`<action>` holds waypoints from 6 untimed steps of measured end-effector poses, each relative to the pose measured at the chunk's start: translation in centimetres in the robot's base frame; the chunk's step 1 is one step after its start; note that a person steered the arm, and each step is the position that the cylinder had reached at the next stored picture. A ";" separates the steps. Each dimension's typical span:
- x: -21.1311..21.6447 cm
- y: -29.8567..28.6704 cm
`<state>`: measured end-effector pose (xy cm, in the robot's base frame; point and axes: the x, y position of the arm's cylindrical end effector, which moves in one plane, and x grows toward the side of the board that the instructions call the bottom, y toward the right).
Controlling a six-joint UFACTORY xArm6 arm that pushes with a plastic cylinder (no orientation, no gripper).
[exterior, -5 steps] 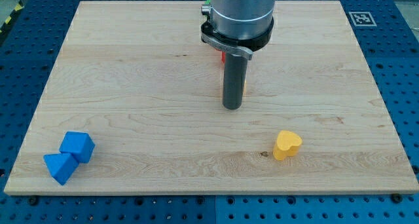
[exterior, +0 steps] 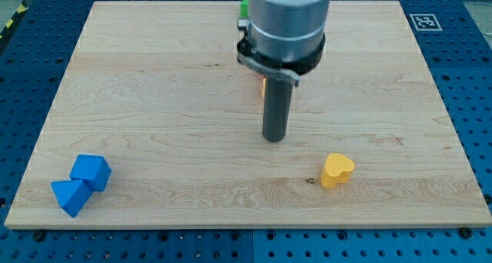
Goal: Point your arm to the heart
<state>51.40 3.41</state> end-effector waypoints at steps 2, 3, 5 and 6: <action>8.3 2.8; 10.4 7.0; 10.4 11.4; 9.7 9.9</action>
